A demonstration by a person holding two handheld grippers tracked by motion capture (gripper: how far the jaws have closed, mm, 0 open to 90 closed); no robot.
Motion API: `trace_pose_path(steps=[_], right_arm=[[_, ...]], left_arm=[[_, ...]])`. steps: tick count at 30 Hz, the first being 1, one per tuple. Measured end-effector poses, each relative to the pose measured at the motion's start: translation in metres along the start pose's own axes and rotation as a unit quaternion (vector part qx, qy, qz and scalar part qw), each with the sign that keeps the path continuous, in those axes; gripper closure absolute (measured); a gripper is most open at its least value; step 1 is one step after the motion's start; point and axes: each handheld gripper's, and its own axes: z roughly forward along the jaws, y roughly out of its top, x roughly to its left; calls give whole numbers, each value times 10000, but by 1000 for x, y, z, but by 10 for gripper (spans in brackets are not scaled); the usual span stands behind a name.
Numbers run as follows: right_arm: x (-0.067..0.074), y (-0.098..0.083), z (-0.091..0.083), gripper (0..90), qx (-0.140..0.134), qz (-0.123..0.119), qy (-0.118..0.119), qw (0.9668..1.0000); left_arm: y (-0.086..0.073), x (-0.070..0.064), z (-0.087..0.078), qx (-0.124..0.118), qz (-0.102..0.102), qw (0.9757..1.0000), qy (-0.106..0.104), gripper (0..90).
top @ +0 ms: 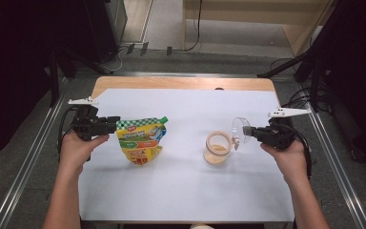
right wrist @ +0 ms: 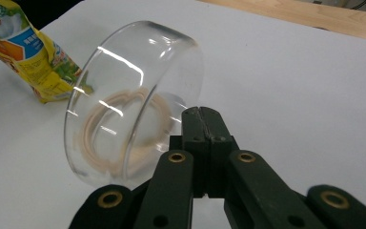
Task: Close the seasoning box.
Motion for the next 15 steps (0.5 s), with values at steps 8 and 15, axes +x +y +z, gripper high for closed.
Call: trace_pose_path(steps=[8,15], right_arm=[[11,4,2,900,-44,-110,137,9998],[23,6,9,900,41,-298,285,9991]], left_arm=[[-1,0,1,13,5,10000,6,452],[-1,1,1,15,-16,10000,5,450]])
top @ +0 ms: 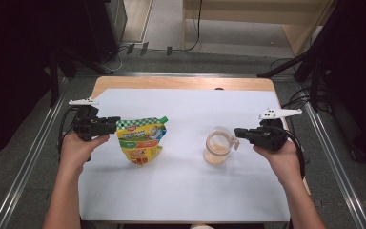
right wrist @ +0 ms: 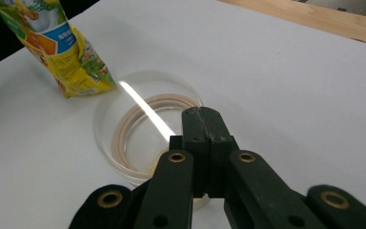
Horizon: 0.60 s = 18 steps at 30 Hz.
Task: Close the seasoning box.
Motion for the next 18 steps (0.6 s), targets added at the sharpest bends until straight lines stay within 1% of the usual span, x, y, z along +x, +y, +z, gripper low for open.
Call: trace_pose_path(steps=[6,9,14,18], right_arm=[[8,1,7,899,64,-158,93,9998],[9,1,9,874,106,-226,92,9996],[6,1,8,808,56,-163,71,9998],[-3,-1,4,753,-1,-64,11,10000]], left_arm=[[-1,0,0,16,8,10000,3,448],[-1,0,0,28,25,10000,2,449],[-2,0,0,14,16,10000,11,447],[-3,0,0,39,12,10000,18,446]])
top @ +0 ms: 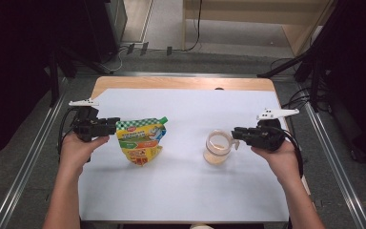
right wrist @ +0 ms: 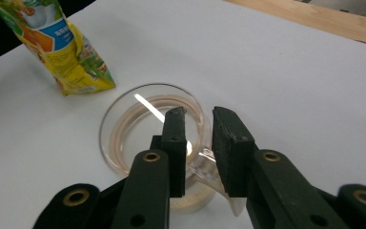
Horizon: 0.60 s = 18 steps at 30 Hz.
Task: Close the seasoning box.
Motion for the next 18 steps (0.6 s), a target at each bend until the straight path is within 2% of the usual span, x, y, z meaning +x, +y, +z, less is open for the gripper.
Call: trace_pose_path(steps=[10,18], right_arm=[[-17,-7,-8,609,-151,122,-236,9995],[-32,-19,-8,575,-251,209,-334,9989]], left_arm=[[-1,1,1,-8,-14,10000,37,441],[-1,1,1,-11,-15,10000,38,440]])
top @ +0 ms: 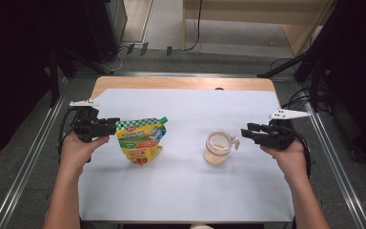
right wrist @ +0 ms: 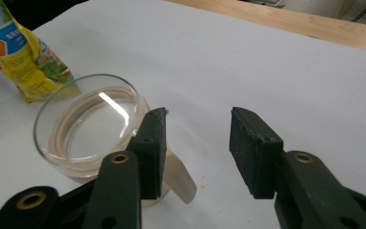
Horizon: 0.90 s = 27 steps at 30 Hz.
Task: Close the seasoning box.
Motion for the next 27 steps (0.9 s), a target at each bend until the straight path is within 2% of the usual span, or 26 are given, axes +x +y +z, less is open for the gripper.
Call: trace_pose_path(steps=[5,8,17,19,27], right_arm=[[-9,-7,4,528,141,54,-126,9998],[-13,-11,6,522,176,146,-83,9997],[-28,-24,11,462,256,310,-269,9988],[-29,-25,13,452,311,337,-343,9984],[-30,-29,16,446,348,344,-361,9981]], left_arm=[[0,0,0,7,7,10000,2,439],[-1,1,1,1,-11,10000,11,439],[-1,1,1,-1,-17,10000,0,438],[-1,0,1,7,-23,10000,2,437],[-2,2,2,12,-30,10000,-12,434]])
